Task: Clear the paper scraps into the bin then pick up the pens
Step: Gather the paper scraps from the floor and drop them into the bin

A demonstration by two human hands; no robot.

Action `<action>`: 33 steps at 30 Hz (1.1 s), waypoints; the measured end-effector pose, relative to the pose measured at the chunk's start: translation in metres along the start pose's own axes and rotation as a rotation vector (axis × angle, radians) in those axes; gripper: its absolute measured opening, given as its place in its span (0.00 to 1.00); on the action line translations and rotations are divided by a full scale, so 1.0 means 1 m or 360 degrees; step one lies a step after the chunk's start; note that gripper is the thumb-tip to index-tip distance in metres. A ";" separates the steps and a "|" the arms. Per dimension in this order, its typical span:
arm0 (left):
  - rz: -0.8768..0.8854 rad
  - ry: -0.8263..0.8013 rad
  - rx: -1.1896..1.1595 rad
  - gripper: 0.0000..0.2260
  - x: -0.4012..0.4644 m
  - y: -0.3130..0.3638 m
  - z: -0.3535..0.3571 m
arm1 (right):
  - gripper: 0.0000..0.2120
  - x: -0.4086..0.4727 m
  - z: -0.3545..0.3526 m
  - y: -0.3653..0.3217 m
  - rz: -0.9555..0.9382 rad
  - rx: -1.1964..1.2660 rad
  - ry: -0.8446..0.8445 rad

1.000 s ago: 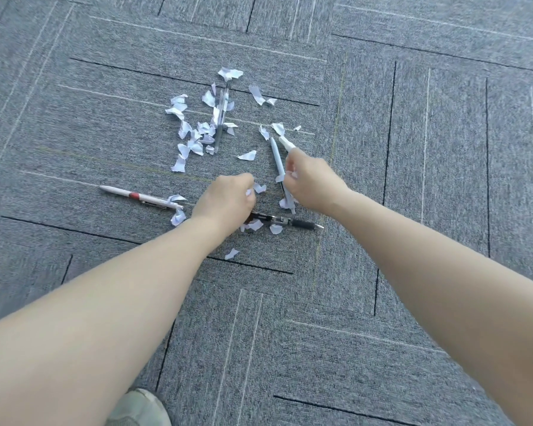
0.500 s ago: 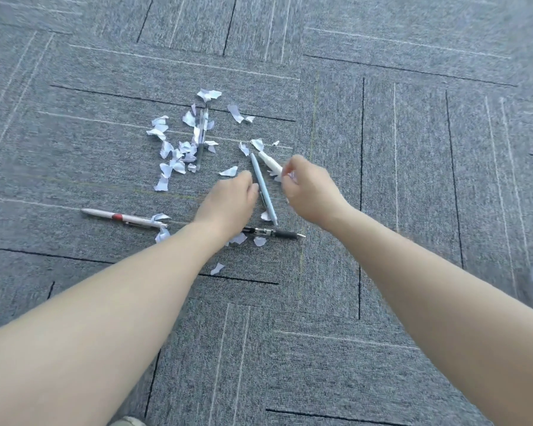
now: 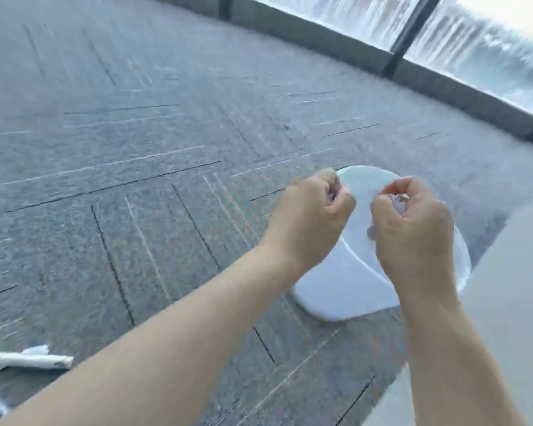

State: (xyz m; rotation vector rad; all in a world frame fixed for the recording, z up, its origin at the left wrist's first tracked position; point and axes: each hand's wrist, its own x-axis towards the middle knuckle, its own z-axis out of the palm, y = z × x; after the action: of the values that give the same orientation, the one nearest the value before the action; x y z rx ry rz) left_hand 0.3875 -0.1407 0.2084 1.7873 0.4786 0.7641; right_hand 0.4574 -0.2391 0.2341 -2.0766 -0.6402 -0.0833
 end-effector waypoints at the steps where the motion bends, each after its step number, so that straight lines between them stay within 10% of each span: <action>1: -0.0009 -0.0114 0.0061 0.14 0.009 0.010 0.025 | 0.04 0.007 -0.014 0.012 0.0092 -0.0032 0.0060; 9: -0.0306 -0.0840 0.0586 0.18 0.051 0.007 0.114 | 0.13 0.031 -0.044 0.089 0.0583 -0.0265 -0.0068; 16: 0.0008 -0.0129 0.0151 0.15 0.024 0.002 0.049 | 0.07 0.009 -0.009 0.028 -0.0049 0.0236 0.0313; 21: -0.0184 0.0242 0.0568 0.06 -0.051 -0.082 -0.068 | 0.06 -0.049 0.104 -0.018 -0.0295 0.0414 -0.0348; 27: -0.1100 0.0117 0.1410 0.05 -0.240 -0.183 -0.213 | 0.07 -0.181 0.254 -0.016 -0.0681 -0.0403 -0.1632; 33: -0.1300 0.0054 0.1535 0.08 -0.346 -0.191 -0.242 | 0.09 -0.250 0.320 -0.020 -0.1210 -0.0790 -0.1708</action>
State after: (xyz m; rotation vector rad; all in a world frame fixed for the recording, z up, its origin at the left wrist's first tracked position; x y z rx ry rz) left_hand -0.0202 -0.1359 -0.0117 2.1281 1.6704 -0.0707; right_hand 0.1736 -0.0753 -0.0067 -2.0978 -2.2200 0.5244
